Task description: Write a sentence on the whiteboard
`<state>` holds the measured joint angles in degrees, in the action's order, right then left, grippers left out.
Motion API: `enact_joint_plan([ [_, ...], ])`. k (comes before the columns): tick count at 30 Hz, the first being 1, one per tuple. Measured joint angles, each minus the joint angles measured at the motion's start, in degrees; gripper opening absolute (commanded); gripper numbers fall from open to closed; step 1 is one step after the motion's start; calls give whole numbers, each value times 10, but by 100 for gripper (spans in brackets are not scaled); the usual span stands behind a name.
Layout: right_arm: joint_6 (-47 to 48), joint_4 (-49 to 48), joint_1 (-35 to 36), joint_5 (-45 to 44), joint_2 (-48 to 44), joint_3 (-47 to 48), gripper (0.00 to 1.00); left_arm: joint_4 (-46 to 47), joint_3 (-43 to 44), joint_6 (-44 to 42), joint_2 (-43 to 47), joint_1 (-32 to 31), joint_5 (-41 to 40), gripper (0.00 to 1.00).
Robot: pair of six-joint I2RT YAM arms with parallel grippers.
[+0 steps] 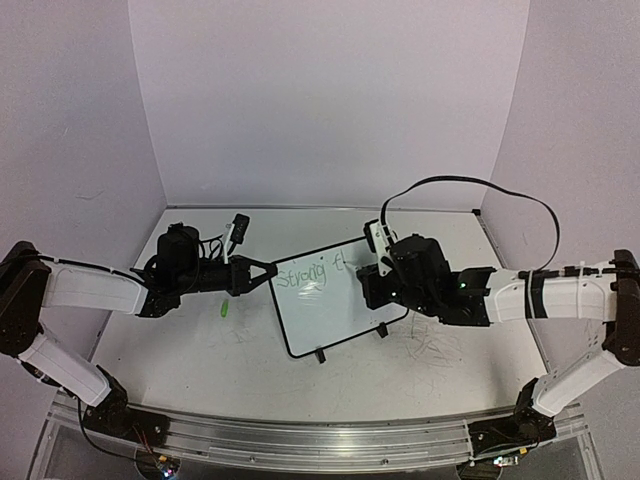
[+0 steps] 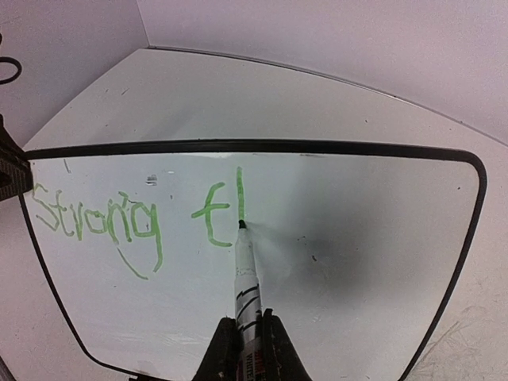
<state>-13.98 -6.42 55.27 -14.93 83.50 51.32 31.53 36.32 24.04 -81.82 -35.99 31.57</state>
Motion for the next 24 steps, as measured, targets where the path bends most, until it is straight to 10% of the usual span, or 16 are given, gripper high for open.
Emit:
enact_joint_plan([
  [24,-15,5,1,11,-5,-9,0,0,0,0,0,0,0,0],
])
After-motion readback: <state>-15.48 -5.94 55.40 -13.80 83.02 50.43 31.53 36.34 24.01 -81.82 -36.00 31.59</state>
